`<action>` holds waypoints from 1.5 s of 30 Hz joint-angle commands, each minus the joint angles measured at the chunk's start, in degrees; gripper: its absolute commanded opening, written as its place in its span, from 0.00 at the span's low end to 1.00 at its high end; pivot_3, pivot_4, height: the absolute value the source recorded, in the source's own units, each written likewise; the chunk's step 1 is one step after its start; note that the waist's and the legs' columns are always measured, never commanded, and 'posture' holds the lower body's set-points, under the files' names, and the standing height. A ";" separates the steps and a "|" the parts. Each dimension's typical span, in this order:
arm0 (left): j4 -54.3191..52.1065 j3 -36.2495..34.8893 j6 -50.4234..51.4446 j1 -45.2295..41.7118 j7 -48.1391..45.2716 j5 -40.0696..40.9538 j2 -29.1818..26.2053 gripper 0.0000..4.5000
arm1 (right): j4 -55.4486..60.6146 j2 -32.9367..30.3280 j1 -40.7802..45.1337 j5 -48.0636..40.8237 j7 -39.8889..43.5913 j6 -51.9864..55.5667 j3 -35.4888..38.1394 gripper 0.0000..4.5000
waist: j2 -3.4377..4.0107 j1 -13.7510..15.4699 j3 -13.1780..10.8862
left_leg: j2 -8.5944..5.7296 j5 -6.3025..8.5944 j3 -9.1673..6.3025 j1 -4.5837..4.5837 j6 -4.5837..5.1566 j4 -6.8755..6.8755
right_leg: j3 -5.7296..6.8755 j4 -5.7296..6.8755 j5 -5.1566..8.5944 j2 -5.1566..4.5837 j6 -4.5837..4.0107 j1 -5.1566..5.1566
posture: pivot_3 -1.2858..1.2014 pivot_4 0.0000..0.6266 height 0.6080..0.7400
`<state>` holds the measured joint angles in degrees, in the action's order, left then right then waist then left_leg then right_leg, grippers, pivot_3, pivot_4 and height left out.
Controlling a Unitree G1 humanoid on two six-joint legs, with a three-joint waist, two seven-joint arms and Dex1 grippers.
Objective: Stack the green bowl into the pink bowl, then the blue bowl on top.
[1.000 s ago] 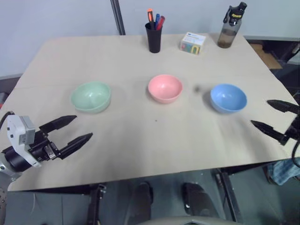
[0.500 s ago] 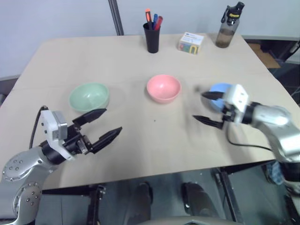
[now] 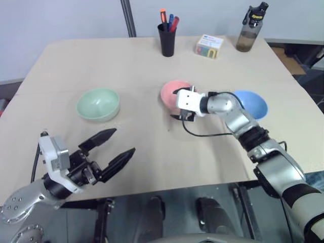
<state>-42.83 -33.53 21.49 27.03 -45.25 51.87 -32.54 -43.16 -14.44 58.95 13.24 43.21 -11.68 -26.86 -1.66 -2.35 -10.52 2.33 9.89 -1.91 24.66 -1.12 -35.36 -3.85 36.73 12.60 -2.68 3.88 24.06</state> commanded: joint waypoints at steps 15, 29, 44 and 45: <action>0.68 1.95 -2.98 -4.42 4.77 -3.80 -0.19 1.00 | 25.04 -3.50 -5.96 -6.75 18.59 10.38 2.38 0.02 | 0.05 0.09 -0.03 | 0.01 0.00 0.00 -0.03 0.00 0.01 | 0.00 0.07 0.00 0.02 0.01 0.02 | 0.52 0.24 1.00; 5.13 6.29 7.37 -14.24 21.70 -23.09 -8.85 1.00 | 43.45 -7.19 -16.17 -8.77 20.00 30.14 1.23 0.39 | 0.04 0.03 -0.02 | 0.02 0.00 0.00 -0.04 0.00 0.00 | 0.02 0.09 0.01 0.02 0.03 0.05 | 0.52 0.24 1.00; 13.99 34.86 43.95 -46.33 28.70 -37.36 -26.60 1.00 | 60.91 -3.84 -17.77 -20.59 12.17 38.00 9.11 0.78 | 0.00 -0.02 -0.02 | 0.01 -0.01 -0.11 -0.02 -0.01 0.01 | 0.14 0.14 0.04 0.04 0.33 0.04 | 0.52 0.24 1.00; 16.36 37.88 44.36 -49.28 27.99 -38.38 -26.38 1.00 | 60.73 -3.88 -17.58 -20.14 11.19 37.71 9.07 0.78 | 0.00 -0.01 -0.02 | 0.01 -0.01 -0.12 -0.02 0.00 0.01 | 0.14 0.15 0.00 0.05 0.39 0.06 | 0.52 0.24 1.00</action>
<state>-28.12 1.79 65.03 -19.79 -16.69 16.17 -58.09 15.92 -18.61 40.31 -6.99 56.12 26.56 -19.14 -1.66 -2.35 -10.54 2.34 9.88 -2.04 24.66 -1.12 -35.35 -3.71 36.91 12.56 -2.62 4.31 24.14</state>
